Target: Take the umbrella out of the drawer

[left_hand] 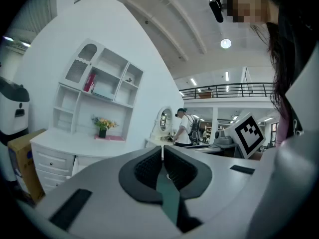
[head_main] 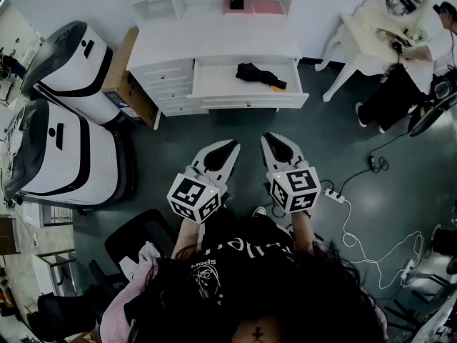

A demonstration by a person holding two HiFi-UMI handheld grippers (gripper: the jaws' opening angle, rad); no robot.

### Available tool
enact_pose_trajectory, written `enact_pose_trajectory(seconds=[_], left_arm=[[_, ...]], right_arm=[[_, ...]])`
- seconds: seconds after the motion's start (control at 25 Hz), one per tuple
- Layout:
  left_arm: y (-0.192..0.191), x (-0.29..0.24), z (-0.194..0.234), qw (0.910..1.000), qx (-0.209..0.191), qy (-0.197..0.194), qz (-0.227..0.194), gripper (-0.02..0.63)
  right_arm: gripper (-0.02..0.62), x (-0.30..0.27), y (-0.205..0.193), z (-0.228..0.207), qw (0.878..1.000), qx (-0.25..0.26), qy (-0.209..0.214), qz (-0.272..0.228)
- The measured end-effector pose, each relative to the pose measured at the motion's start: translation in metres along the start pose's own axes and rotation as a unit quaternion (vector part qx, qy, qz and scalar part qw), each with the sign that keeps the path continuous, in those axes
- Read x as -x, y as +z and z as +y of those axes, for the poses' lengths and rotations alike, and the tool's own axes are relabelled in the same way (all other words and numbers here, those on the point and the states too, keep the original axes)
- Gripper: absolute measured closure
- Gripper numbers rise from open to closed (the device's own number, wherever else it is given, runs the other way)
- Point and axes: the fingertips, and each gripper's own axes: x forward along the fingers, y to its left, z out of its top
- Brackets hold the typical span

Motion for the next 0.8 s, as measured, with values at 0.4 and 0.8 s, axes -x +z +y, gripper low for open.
enact_pose_trajectory(seconds=[0.4,0.8], left_arm=[[-0.005,-0.015,-0.013,0.9999,-0.007,0.010,0.010,0.580],[-0.012,-0.044,-0.040,0.9995,-0.009,0.026,0.013,0.580]], right_arm=[[0.532,0.009,-0.004,-0.014,1.000,-0.018,0.022,-0.002],[0.532,0.029,-0.013,-0.049,0.999,-0.017,0.039,0.007]])
